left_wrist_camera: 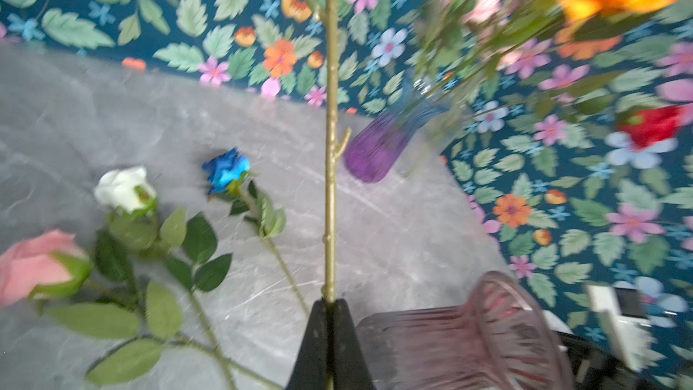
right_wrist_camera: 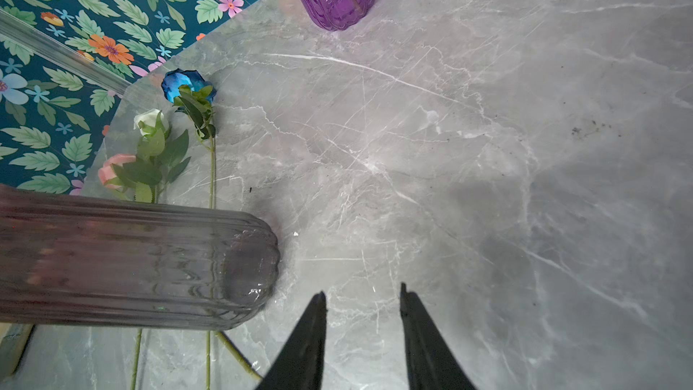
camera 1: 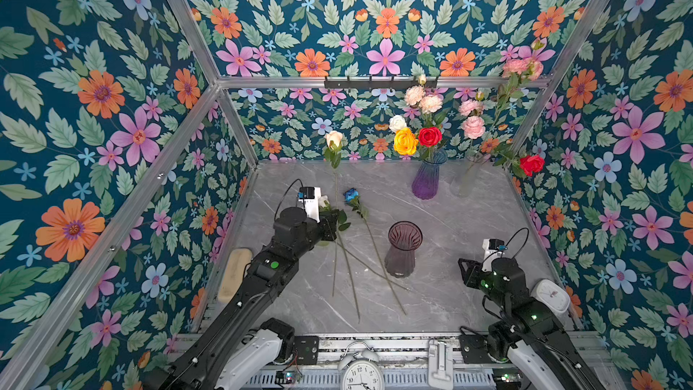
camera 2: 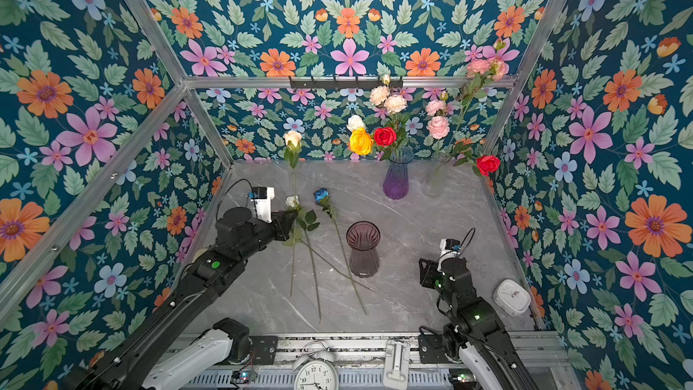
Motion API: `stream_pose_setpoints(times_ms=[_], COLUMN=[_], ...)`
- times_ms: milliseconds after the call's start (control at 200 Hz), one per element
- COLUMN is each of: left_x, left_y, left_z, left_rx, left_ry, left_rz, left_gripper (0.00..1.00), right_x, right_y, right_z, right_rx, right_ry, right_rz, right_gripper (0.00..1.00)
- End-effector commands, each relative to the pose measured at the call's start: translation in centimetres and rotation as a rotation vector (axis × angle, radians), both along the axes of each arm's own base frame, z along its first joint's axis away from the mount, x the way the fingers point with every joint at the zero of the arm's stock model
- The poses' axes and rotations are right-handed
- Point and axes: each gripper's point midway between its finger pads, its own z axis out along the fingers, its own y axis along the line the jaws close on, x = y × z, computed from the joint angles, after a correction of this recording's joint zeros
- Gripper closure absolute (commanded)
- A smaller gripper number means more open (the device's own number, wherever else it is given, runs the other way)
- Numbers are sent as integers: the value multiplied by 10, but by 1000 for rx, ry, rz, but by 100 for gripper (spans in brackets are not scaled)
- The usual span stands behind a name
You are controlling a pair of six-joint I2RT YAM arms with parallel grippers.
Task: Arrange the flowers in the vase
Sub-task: 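Lift the white rose upright with the left gripper above the dark mauve vase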
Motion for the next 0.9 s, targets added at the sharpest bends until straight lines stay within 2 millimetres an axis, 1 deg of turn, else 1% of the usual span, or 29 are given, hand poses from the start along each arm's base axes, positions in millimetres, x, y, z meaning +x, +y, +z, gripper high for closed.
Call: stream_pose_setpoints(times_ms=[0,95,195,285,370,415,435,465,545,630,695,805,895], left_x=[-22,-38,-50,-52,-61,-63,-67,-68,-64,-57,-54,-51,-50], left_y=[-16,-10,-1,3,-3,-8,-9,-13,-28,-51,-72,-111,-135], left_z=[75,130,177,205,228,236,241,245,246,242,235,212,189], left_rx=[-182,-328,-450,-558,-660,-709,-734,-762,-786,-763,-711,-564,-450], left_ry=[-217,-391,-565,-659,-756,-789,-815,-834,-862,-850,-839,-814,-797], left_rz=[-142,-165,-170,-181,-276,-325,-349,-374,-420,-449,-465,-481,-493], left_gripper=[100,100,100,99,98,96,95,95,96,97,98,97,97], right_x=[-1,-1,-1,-1,-1,-1,-1,-1,0,-1,-1,-1,-1], right_y=[-1,-1,-1,-1,-2,-1,-2,-1,-2,-1,-1,0,0], right_z=[-2,-2,-2,-1,-1,-2,-2,-2,-1,-2,-1,-2,-2], right_rx=[-8,-7,-7,-6,-7,-7,-6,-6,-7,-7,-6,-5,-3], right_ry=[7,8,7,7,6,7,7,6,6,7,6,6,7], right_rz=[-4,-4,-5,-4,-8,-6,-7,-6,-8,-5,-5,0,3], right_gripper=[64,64,64,64,64,64,64,64,64,64,64,64,64])
